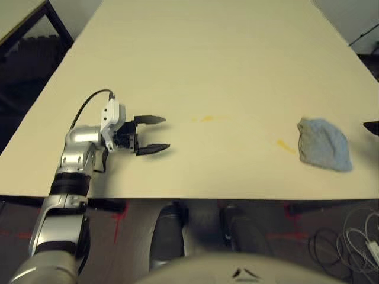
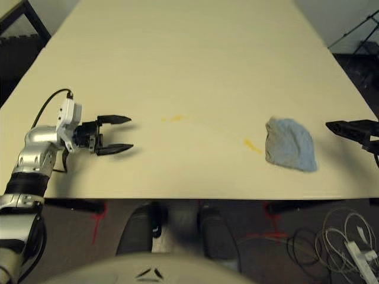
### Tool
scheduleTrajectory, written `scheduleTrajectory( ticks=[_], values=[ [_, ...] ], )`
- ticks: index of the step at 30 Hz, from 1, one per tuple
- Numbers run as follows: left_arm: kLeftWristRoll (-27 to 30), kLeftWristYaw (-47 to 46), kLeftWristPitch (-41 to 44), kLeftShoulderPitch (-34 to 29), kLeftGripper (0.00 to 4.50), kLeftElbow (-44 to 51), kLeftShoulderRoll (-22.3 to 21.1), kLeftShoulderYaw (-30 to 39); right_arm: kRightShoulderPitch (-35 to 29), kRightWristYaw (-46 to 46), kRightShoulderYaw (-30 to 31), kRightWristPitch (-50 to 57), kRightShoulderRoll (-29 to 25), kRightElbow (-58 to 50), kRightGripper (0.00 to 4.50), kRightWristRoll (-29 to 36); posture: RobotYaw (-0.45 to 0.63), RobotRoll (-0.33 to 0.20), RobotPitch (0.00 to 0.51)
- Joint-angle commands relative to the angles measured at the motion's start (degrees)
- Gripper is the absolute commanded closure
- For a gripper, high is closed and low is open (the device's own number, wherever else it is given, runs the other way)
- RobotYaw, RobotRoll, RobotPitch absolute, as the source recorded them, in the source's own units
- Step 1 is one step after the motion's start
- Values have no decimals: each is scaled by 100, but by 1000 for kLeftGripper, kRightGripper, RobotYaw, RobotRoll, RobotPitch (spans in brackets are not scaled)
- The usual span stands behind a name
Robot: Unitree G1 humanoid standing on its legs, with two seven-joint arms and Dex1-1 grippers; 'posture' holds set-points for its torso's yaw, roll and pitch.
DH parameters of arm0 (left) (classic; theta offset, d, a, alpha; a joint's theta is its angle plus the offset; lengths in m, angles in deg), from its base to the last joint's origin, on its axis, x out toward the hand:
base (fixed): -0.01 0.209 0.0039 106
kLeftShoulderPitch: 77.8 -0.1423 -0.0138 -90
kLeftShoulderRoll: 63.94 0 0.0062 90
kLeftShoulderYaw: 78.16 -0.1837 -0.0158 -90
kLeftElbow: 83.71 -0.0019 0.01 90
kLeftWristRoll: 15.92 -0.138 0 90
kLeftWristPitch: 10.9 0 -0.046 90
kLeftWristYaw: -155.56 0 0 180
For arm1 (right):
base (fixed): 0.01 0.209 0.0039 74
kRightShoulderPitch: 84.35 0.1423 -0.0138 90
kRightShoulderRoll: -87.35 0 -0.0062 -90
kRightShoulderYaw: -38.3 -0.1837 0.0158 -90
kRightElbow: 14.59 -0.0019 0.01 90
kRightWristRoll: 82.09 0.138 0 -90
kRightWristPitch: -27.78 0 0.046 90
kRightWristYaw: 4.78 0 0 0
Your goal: Wipe the water off the table with a rag.
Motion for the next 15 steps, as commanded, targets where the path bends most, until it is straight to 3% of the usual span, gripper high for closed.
scheduleTrajectory(
  ticks=[1, 15],
  values=[
    [-68, 61, 17, -10, 0, -31, 5, -63, -88, -91, -108, 64, 116, -145, 11, 72, 26, 0, 163],
    [-15, 8, 201, -183, 0, 299, -54, -28, 266, -284, 696, -286, 673, 292, 11, -131, 57, 0, 176]
  ],
)
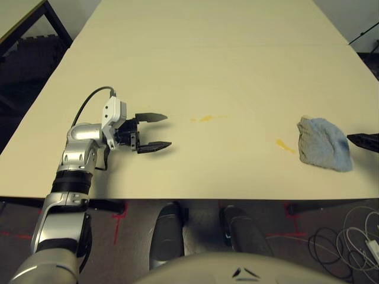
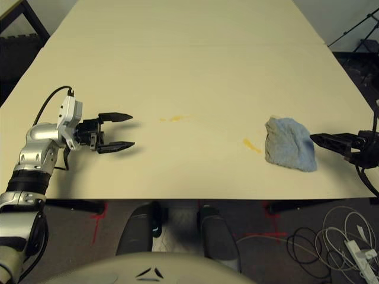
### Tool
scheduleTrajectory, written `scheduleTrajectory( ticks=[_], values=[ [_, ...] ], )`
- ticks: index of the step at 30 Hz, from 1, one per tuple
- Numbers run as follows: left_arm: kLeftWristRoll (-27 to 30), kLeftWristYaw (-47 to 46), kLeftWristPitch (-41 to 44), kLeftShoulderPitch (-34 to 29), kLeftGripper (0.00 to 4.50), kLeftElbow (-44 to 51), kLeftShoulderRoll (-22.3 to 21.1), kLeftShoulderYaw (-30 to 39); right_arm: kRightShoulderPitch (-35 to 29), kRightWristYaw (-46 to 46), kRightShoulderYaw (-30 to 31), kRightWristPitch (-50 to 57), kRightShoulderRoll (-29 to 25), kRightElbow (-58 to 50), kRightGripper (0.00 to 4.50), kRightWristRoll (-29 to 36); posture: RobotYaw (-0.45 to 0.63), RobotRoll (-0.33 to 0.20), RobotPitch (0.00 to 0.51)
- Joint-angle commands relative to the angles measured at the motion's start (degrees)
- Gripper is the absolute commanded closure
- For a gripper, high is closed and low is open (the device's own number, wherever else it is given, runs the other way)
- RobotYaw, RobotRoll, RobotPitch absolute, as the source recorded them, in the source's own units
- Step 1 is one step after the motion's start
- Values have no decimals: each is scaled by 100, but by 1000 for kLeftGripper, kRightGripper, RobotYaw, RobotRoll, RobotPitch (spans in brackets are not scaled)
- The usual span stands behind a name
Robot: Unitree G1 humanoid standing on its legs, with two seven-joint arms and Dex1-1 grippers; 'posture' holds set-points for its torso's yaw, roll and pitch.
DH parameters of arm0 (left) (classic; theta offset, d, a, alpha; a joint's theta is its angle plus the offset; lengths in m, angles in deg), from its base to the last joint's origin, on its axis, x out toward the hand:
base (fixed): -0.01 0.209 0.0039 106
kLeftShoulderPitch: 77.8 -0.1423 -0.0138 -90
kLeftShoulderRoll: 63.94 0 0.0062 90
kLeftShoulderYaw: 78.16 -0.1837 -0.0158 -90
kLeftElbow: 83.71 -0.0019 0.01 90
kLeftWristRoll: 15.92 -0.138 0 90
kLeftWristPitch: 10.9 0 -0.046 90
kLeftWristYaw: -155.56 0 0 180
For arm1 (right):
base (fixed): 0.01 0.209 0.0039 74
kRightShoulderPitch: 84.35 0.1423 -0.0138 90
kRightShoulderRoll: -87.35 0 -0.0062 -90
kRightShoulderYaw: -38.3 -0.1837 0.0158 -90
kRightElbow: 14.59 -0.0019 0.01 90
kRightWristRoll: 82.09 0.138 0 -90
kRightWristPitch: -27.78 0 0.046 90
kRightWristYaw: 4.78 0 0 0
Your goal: Wipe the water off the table with a rag.
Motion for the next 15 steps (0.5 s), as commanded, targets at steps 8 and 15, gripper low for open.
scheduleTrajectory(
  ticks=[8, 15],
  values=[
    [-1, -47, 157, -245, 0, 337, -74, 11, 340, -86, 586, -139, 302, 393, 11, -146, 69, 0, 181],
    [2, -80, 153, -268, 0, 359, -77, 15, 589, -164, 963, -206, 610, 528, 11, -252, 81, 0, 179]
  ],
)
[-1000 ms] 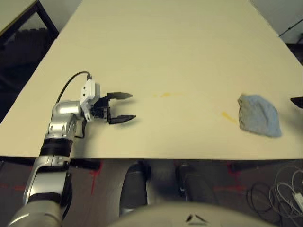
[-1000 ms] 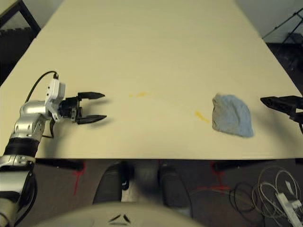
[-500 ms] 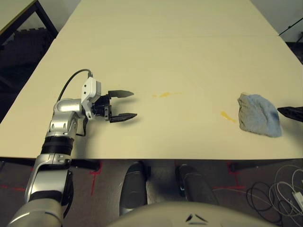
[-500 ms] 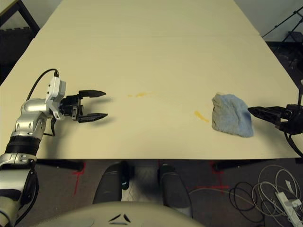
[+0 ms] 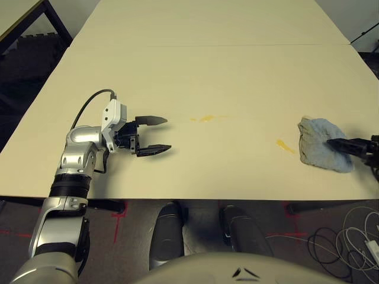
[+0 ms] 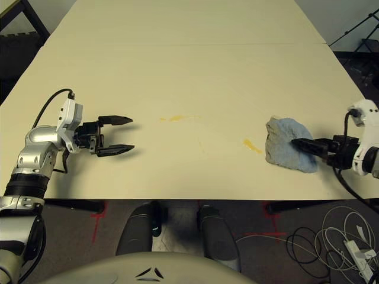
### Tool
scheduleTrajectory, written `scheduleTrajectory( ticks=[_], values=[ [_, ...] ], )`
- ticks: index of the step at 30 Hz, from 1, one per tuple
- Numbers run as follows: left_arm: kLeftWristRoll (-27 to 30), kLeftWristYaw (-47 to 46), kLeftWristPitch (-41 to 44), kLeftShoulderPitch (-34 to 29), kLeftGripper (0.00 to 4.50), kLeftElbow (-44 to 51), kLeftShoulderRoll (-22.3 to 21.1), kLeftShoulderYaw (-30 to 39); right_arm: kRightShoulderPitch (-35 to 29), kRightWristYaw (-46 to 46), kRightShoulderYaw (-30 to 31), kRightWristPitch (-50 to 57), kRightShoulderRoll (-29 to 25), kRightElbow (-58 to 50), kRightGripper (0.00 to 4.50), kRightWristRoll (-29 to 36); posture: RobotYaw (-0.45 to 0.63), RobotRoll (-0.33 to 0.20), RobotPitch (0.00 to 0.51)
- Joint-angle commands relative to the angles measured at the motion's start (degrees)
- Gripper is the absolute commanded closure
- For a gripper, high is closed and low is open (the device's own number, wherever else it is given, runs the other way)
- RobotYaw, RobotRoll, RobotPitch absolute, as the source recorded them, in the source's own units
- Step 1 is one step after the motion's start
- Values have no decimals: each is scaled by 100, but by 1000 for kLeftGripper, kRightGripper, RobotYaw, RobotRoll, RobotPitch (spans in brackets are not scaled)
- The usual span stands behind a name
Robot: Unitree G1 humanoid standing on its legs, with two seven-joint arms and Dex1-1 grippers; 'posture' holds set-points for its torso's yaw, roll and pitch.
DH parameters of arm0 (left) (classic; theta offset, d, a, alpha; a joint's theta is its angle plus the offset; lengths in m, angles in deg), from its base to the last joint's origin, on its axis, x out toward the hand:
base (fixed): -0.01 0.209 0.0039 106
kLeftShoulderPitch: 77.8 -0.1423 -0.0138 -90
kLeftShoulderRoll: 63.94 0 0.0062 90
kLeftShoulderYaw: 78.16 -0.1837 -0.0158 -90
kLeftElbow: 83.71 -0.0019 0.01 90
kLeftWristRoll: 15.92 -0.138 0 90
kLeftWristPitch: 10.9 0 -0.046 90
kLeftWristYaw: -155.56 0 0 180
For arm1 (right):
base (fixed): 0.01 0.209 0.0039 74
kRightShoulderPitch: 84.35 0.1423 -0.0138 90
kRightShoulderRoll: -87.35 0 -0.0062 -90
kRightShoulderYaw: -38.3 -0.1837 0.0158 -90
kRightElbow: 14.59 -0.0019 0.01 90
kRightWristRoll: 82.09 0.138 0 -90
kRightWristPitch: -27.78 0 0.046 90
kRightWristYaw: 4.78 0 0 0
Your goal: Wipe the water off the table with a rag.
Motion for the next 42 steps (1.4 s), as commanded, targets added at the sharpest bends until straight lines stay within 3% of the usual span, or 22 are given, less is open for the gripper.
scheduleTrajectory(
  ticks=[1, 12, 13, 15, 23, 25, 34, 42],
  values=[
    [-3, -1, 9, -99, 0, 121, -36, 3, 54, -97, 231, -20, 134, 78, 11, -122, 81, 0, 179],
    [-39, -70, -86, -46, 0, -20, -26, 34, 40, -135, 326, -117, 138, 351, 11, -263, 73, 0, 175],
    [-45, -73, -100, -21, 0, -59, -21, 32, 60, -176, 323, -139, 144, 393, 179, -285, 68, 0, 175],
    [-40, -34, -102, -12, 0, -68, -29, 2, 122, -246, 305, -183, 162, 451, 647, -301, 65, 0, 175],
    [-56, 7, -117, 62, 0, -120, -9, -50, 174, -370, 98, -227, 231, 421, 3715, -245, 49, 0, 179],
    [-82, 25, -148, 51, 0, -151, -10, -72, 231, -423, -60, -215, 213, 512, 4295, -200, 44, 0, 181],
    [-91, 33, -145, 4, 0, -155, 15, -102, 617, -320, -625, -54, -106, 953, 4387, 118, 45, 0, 185],
    [-108, 71, -152, 8, 0, -202, -50, -88, 770, 279, -591, 311, -519, 557, 4389, 468, 60, 0, 191]
  ],
)
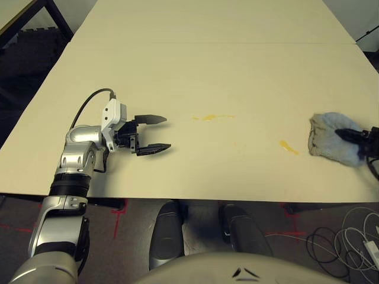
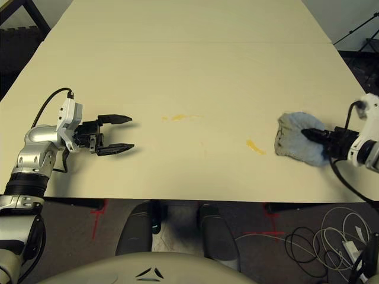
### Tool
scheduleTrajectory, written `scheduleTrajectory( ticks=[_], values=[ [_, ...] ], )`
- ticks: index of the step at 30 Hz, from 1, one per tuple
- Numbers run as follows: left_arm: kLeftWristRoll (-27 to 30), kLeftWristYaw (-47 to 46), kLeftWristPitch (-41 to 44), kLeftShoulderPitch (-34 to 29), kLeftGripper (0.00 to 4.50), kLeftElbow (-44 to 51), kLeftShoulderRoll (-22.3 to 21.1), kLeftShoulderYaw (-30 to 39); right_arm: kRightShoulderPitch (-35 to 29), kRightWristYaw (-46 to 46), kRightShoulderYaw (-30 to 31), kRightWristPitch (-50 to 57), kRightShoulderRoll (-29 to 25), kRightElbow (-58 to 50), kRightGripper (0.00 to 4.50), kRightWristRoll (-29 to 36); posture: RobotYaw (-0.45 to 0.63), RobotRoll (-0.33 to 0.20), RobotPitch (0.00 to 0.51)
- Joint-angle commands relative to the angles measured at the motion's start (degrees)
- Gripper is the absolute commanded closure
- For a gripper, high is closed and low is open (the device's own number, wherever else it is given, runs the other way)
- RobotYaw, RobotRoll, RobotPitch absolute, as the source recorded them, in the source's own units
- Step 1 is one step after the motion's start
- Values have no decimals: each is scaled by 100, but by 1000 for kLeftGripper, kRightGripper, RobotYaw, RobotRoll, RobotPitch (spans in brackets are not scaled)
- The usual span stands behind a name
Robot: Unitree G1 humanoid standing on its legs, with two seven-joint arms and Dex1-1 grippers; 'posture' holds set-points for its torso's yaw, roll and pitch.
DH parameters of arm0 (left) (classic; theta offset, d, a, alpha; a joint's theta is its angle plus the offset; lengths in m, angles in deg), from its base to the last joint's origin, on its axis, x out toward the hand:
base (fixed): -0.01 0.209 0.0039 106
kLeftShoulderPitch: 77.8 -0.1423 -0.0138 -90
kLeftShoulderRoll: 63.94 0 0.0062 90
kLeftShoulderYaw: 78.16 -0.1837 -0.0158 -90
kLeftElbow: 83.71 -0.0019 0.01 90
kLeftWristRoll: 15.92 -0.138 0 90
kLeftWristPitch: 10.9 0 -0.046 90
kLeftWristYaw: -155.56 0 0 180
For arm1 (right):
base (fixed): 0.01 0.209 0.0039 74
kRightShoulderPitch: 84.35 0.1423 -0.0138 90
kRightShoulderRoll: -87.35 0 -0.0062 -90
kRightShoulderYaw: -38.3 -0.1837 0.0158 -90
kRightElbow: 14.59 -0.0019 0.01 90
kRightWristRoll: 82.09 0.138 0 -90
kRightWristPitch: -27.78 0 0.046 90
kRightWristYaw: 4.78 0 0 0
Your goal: Wipe the water off the table with a rag.
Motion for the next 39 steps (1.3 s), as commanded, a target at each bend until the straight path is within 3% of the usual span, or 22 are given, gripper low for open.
scheduleTrajectory(
  ticks=[1, 6, 17, 32, 39],
  values=[
    [-92, 87, -24, -54, 0, -86, -54, -58, -10, 295, -2, 192, -133, -338, 4390, 208, 60, 0, 191],
    [-80, 51, -15, -62, 0, -49, -102, -13, 4, 281, 298, 395, 87, -619, 4390, 215, 81, 0, 196],
    [-9, -39, 67, -393, 0, 345, -123, 11, -40, -121, 1199, 814, 1099, -1083, 4392, 109, 119, 0, 208],
    [25, -173, 205, -591, 0, 639, -196, 69, 479, -932, 2275, 1432, 3183, -2251, 4393, 234, 149, 0, 222],
    [18, -220, 220, -564, 0, 649, -174, 54, 309, -1111, 2523, 1748, 3567, -2723, 4393, 316, 153, 0, 223]
  ],
)
